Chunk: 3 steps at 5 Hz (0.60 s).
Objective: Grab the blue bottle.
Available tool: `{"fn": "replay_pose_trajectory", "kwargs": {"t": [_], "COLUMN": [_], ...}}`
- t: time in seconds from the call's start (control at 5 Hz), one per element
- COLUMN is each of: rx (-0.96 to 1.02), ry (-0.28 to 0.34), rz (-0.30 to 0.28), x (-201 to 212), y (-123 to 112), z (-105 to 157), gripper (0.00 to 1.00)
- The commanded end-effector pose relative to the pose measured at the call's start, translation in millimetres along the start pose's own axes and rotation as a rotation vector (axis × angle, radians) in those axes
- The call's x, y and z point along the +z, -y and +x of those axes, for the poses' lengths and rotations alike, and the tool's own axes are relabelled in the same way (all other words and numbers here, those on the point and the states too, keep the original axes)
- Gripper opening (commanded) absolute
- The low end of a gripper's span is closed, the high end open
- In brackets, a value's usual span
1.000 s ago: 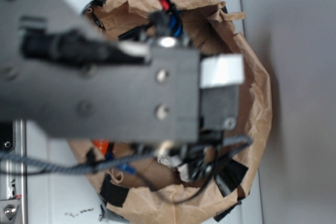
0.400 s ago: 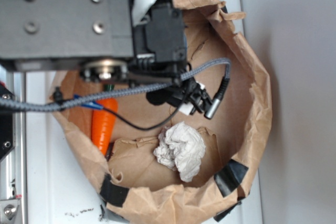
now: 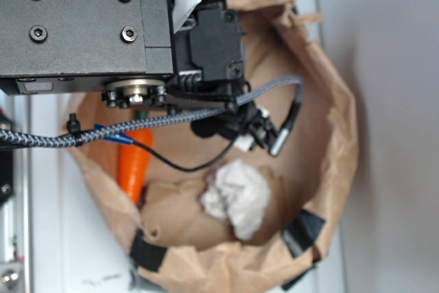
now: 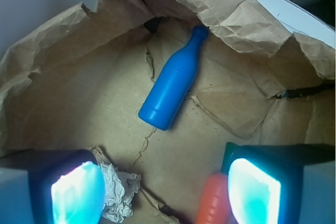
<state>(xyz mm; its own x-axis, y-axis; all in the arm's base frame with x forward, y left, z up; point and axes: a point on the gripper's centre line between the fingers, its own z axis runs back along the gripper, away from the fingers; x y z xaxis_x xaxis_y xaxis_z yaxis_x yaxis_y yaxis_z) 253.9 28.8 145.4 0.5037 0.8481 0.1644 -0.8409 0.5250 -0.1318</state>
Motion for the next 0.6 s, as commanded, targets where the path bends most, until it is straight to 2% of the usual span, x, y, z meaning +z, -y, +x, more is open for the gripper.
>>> {"fn": "replay_pose_trajectory", "kwargs": {"t": [0.0, 0.4], "rx": [0.080, 0.125], "ry": [0.079, 0.100], "rz": [-0.017, 0.025], "x": [-37.7, -60.7], "y": [-1.7, 6.5], "z": [13.7, 31.2], "gripper": [1.00, 1.00]}}
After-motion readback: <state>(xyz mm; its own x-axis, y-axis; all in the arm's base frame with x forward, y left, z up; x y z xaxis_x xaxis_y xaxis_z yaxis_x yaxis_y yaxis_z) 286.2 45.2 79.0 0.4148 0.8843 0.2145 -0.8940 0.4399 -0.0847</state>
